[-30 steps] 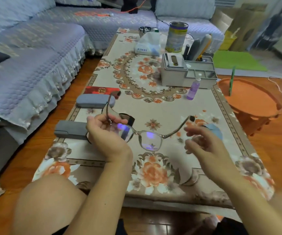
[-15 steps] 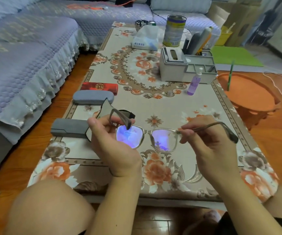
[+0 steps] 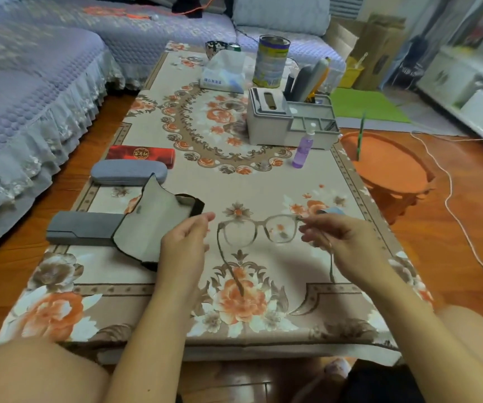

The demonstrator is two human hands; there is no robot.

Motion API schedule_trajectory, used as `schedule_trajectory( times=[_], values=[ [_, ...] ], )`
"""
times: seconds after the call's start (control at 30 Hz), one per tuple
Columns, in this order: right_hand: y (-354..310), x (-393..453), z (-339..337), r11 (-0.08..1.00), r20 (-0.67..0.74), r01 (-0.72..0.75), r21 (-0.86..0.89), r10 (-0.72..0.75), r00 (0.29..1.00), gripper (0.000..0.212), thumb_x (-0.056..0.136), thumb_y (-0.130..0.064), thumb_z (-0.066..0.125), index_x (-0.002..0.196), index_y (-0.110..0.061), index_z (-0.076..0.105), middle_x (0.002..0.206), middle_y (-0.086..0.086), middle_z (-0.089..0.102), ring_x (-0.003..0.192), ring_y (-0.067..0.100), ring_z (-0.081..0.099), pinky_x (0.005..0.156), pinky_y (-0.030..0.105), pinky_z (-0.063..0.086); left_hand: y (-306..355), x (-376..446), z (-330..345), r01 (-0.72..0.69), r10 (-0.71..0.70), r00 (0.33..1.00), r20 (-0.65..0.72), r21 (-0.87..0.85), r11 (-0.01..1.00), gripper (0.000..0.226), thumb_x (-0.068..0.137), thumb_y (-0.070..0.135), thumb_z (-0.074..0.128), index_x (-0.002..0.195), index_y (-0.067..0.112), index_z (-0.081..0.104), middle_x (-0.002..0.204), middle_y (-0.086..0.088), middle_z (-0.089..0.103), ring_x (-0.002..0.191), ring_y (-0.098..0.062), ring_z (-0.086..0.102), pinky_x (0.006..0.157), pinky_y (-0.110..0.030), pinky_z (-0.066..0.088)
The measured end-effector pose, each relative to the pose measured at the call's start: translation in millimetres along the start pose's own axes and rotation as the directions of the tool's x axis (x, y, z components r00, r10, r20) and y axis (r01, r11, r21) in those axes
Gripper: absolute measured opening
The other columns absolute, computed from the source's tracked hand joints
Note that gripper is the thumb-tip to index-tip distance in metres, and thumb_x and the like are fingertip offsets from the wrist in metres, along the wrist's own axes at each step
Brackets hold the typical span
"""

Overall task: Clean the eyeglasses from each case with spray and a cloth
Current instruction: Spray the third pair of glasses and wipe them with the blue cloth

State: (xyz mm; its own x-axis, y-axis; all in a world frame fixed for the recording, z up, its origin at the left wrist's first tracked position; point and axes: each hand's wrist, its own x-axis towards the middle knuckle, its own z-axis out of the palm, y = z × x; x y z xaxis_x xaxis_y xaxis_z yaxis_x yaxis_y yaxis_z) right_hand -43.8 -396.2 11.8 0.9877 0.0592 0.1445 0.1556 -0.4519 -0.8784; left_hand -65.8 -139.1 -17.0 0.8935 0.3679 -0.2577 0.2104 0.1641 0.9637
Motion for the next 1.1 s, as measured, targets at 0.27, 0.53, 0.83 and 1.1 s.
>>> schedule_trajectory(
  times=[0.27, 0.53, 0.83, 1.1],
  values=[
    [49, -26, -13, 0.854, 0.193, 0.135, -0.503, -0.041, 0.98, 0.043, 0.099, -0.006, 0.057, 0.131, -0.032, 0.067, 0.12, -0.016, 0.072, 0.114, 0.004, 0.065, 0.098, 0.029, 0.053, -1, -16, -6, -0.018, 0.015, 1.0, 0.025, 0.152, 0.988, 0.028, 0.102, 0.019, 0.051, 0.103, 0.033, 0.075, 0.101, 0.004, 0.074, 0.098, -0.012, 0.068, 0.078, -0.026, 0.052],
    [64, 9, -38, 0.785, -0.271, -0.202, -0.586, 0.045, 0.962, 0.024, 0.092, -0.015, 0.065, 0.116, -0.016, 0.066, 0.115, 0.001, 0.064, 0.097, 0.02, 0.06, 0.078, 0.033, 0.046, 2, -35, 3, -0.146, 0.111, 0.988, 0.11, 0.405, 0.903, 0.023, 0.102, 0.023, 0.053, 0.107, 0.035, 0.072, 0.111, 0.011, 0.065, 0.081, 0.01, 0.057, 0.065, -0.011, 0.041],
    [64, 43, -64, 0.772, -0.217, -0.554, -0.31, 0.51, 0.832, 0.005, 0.084, -0.018, 0.072, 0.084, -0.013, 0.071, 0.084, 0.01, 0.073, 0.078, 0.024, 0.065, 0.07, 0.038, 0.054, 73, -32, 20, -0.382, 0.276, 0.912, 0.304, 0.384, 0.841, 0.022, 0.101, 0.024, 0.055, 0.099, 0.034, 0.074, 0.093, 0.014, 0.072, 0.081, -0.006, 0.066, 0.07, -0.023, 0.054],
    [51, 56, -45, 0.585, -0.089, -0.377, -0.718, 0.46, 0.884, 0.013, 0.086, -0.023, 0.069, 0.098, -0.021, 0.066, 0.094, 0.002, 0.065, 0.087, 0.019, 0.059, 0.062, 0.031, 0.047, 55, -7, 38, -0.61, 0.304, 0.762, 0.572, 0.475, 0.635, 0.022, 0.101, 0.023, 0.054, 0.103, 0.033, 0.074, 0.103, 0.022, 0.066, 0.095, 0.005, 0.06, 0.081, -0.021, 0.049]
  ],
)
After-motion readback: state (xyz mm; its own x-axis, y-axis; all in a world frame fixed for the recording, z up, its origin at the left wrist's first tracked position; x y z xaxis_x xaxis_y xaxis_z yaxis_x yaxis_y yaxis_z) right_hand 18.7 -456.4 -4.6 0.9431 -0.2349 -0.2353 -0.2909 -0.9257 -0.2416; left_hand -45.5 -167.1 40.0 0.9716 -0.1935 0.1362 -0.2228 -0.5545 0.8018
